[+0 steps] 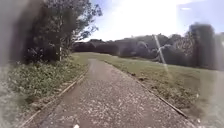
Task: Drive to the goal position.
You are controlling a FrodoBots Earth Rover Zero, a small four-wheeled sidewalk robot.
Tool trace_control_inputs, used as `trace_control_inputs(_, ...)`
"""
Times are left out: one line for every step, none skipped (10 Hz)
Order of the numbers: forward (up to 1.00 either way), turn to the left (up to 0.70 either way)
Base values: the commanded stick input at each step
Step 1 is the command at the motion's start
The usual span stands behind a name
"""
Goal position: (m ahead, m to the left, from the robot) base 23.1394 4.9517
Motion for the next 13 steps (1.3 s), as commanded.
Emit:
trace_control_inputs(0.06,0.00)
trace_control_inputs(0.06,0.00)
trace_control_inputs(0.06,0.00)
trace_control_inputs(0.06,0.00)
trace_control_inputs(0.06,0.00)
trace_control_inputs(0.06,0.00)
trace_control_inputs(0.06,0.00)
trace_control_inputs(0.06,0.00)
trace_control_inputs(0.06,0.00)
trace_control_inputs(0.06,0.00)
trace_control_inputs(0.06,0.00)
trace_control_inputs(0.06,0.00)
trace_control_inputs(0.06,0.00)
